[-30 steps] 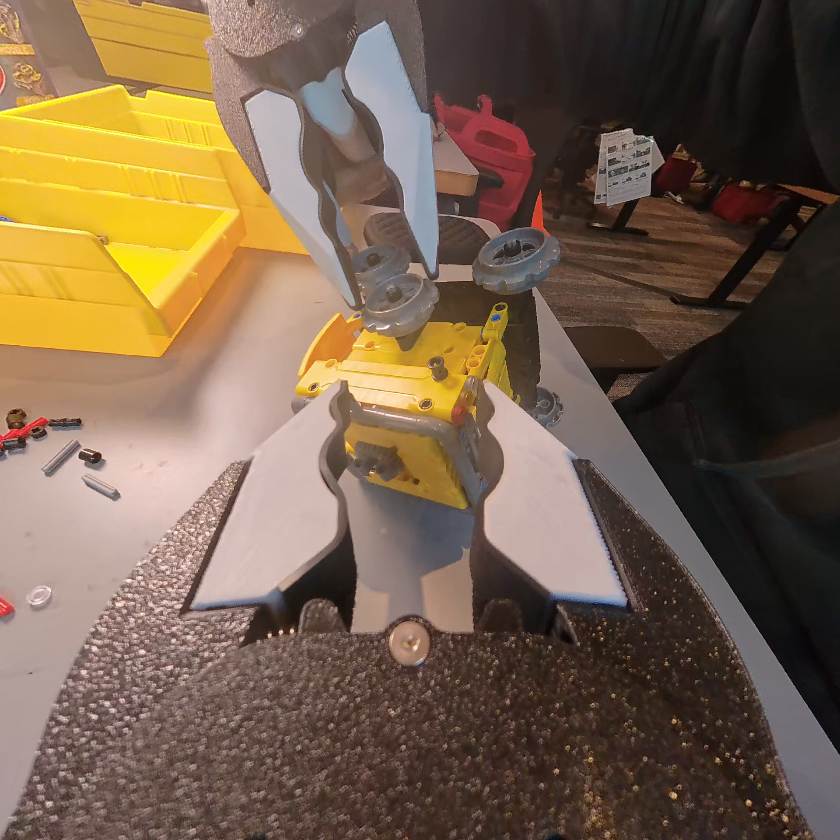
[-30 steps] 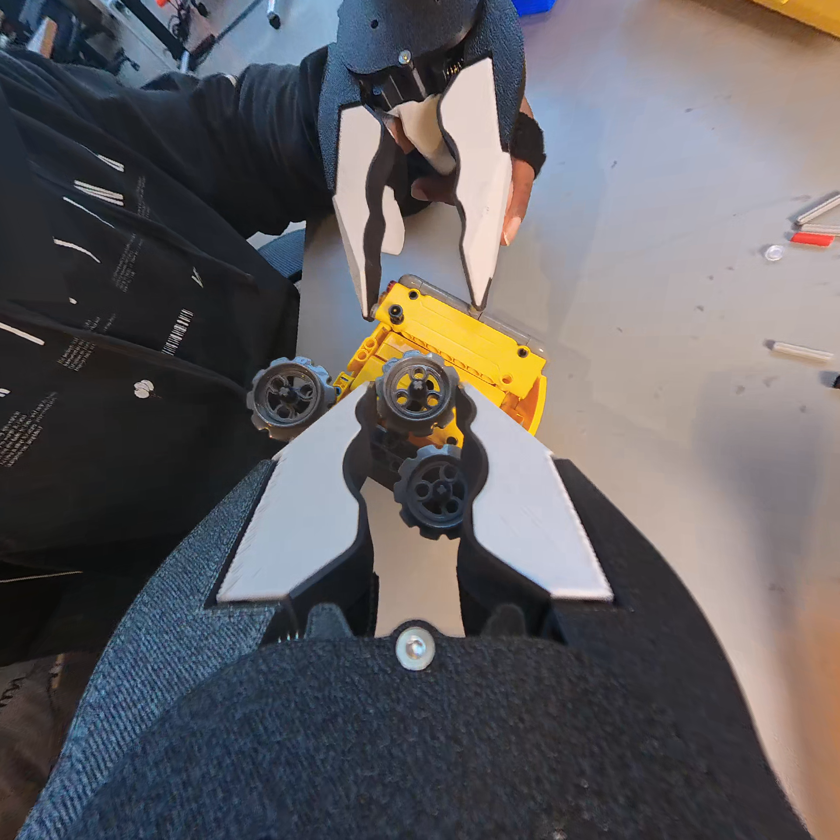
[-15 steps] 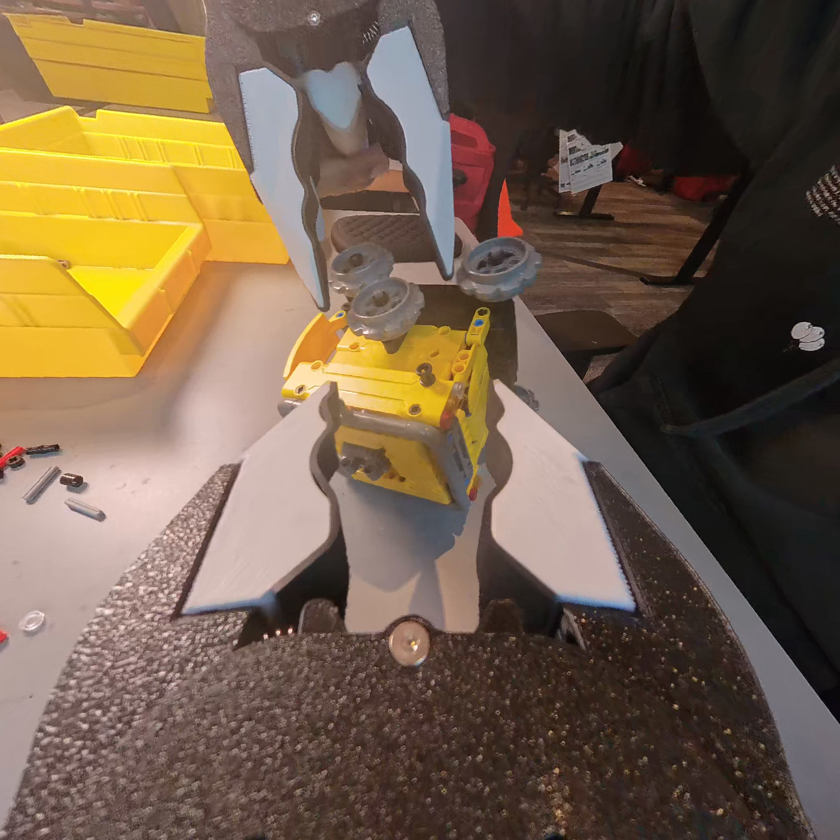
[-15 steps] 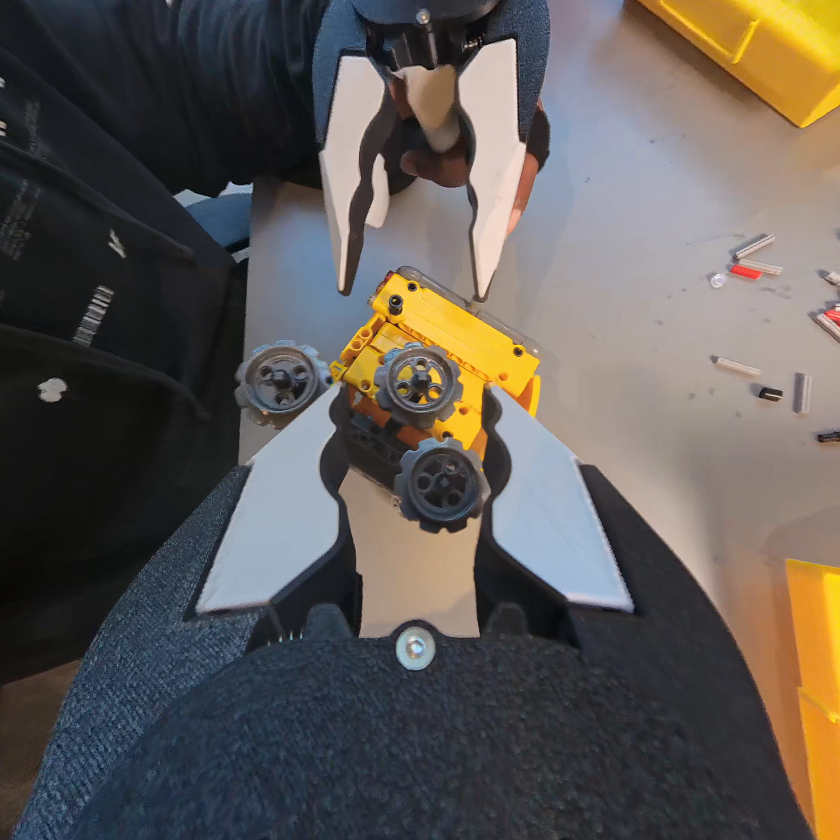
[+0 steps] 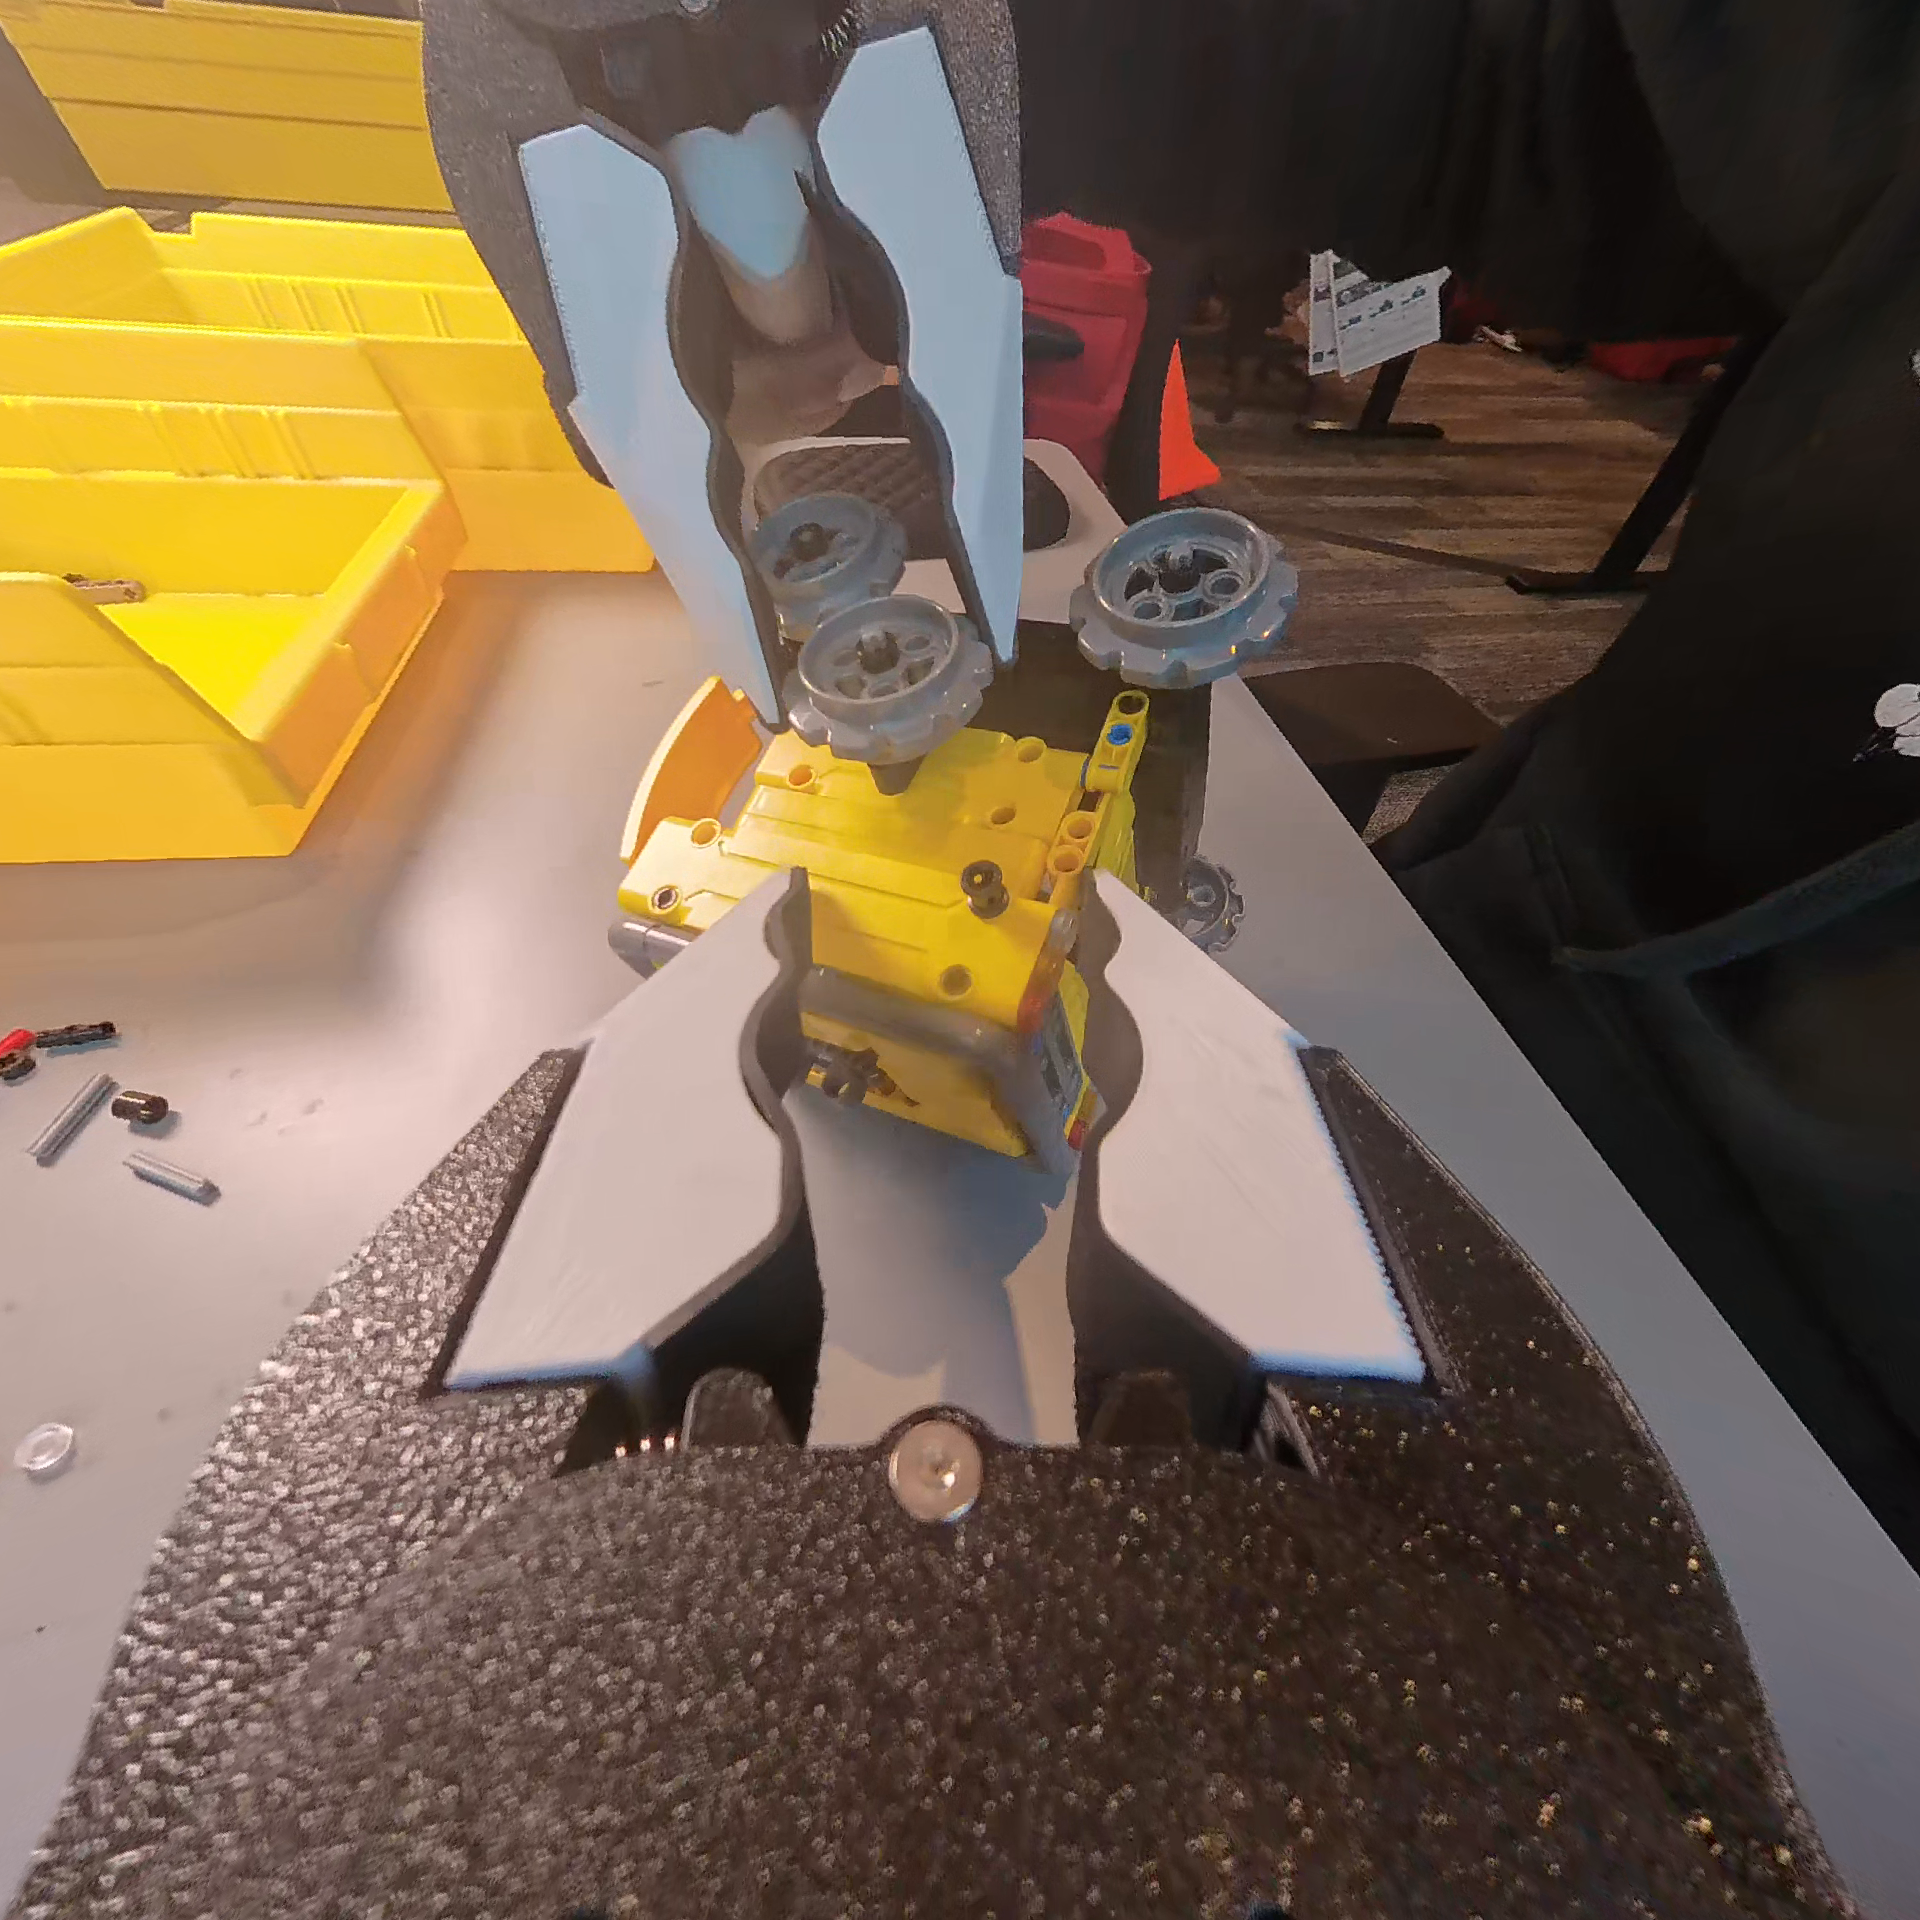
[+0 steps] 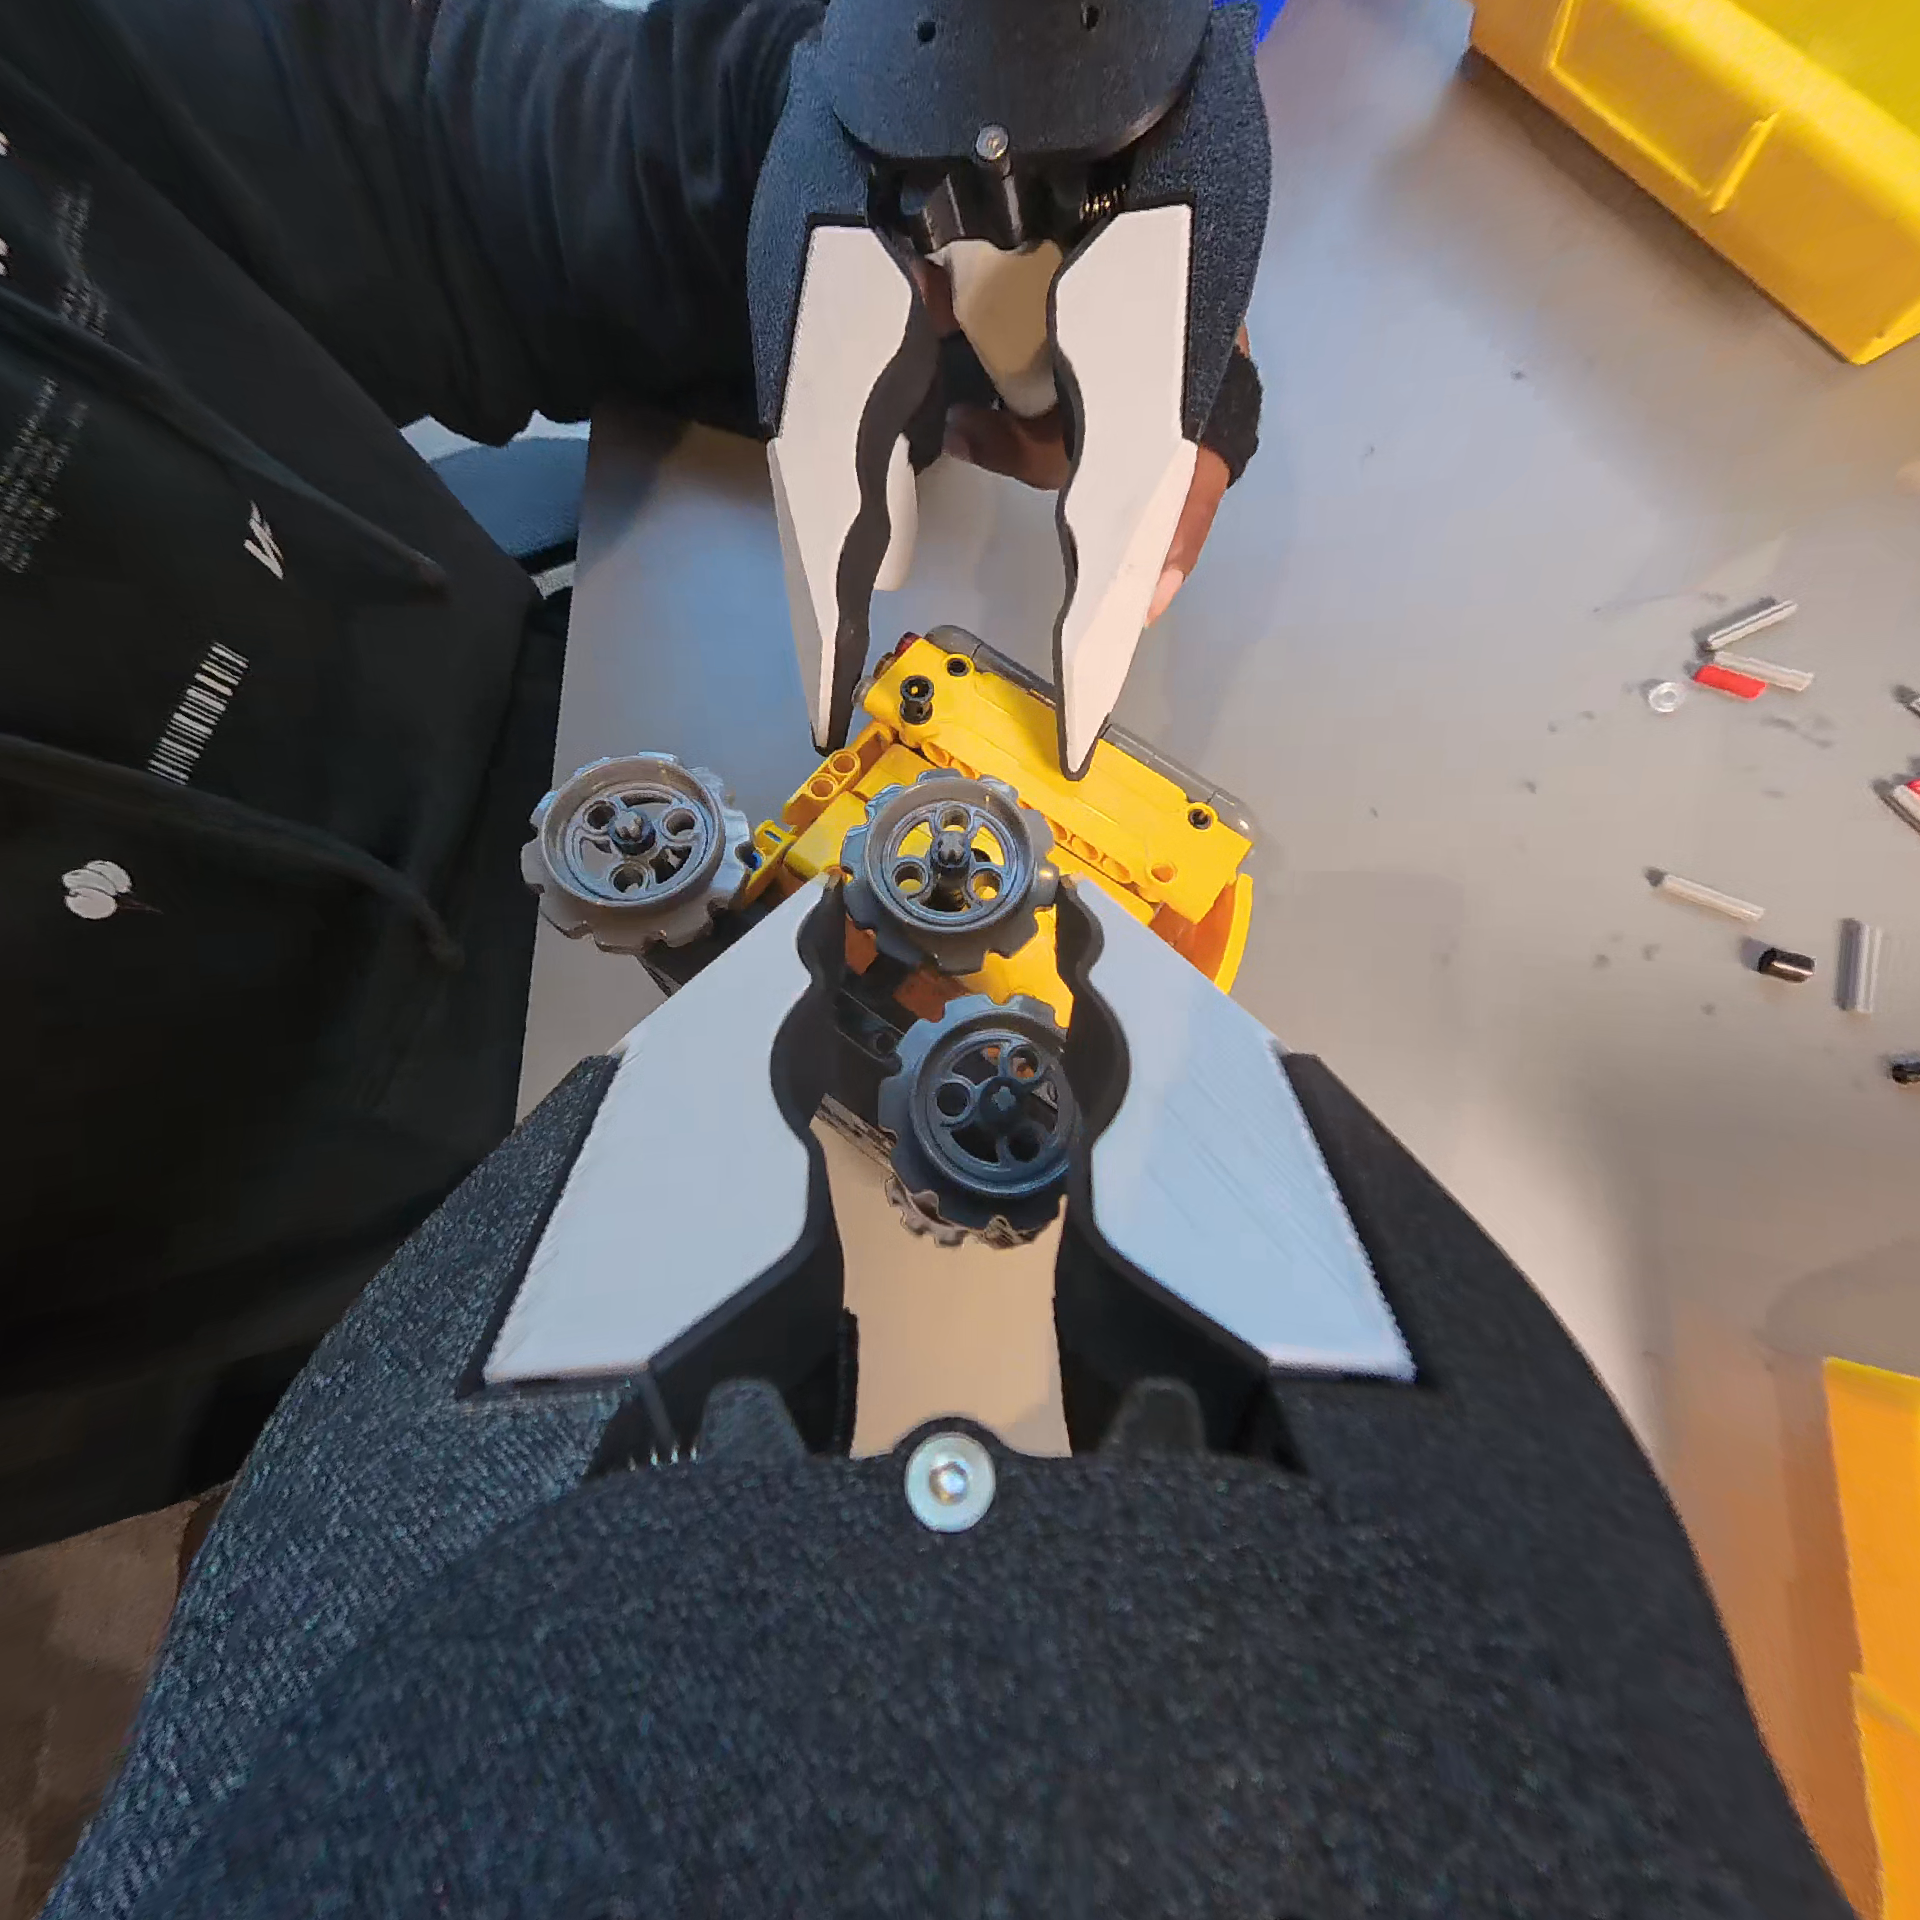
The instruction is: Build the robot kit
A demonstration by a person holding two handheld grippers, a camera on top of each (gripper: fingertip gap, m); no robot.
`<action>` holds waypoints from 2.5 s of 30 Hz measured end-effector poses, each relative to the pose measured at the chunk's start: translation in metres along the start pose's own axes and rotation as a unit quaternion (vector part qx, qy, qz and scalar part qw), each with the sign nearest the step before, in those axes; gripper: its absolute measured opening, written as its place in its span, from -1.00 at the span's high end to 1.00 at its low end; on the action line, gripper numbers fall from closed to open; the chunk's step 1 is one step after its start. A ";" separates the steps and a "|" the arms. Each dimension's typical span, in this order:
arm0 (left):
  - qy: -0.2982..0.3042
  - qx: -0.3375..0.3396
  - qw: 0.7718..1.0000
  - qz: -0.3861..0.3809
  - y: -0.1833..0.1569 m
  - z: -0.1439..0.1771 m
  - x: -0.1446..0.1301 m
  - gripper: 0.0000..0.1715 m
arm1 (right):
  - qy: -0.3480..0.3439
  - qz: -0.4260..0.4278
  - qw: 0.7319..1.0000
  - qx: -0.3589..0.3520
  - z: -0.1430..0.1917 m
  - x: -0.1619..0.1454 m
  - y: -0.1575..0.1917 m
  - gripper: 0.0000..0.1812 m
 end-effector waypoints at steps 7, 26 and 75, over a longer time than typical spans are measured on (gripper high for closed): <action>0.002 0.007 1.000 0.001 0.002 0.001 -0.001 0.43 | 0.018 0.002 0.999 -0.035 0.001 -0.001 -0.002 0.53; -0.010 0.004 1.000 0.008 0.003 0.011 -0.003 0.35 | -0.138 0.002 0.981 -0.135 0.051 -0.029 0.018 0.66; -0.042 0.030 0.995 0.082 0.001 0.025 -0.015 0.20 | -0.097 -0.024 0.995 0.016 0.014 -0.042 -0.011 0.52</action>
Point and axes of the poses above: each gripper's, where its closed fingertips meet, z back along the fingers, x out of its top, y = z × x across the jaws, the point moved 8 cm from there along z, back along the fingers, and after that the axes turned 5 degrees about -x, right-handed, at the moved point
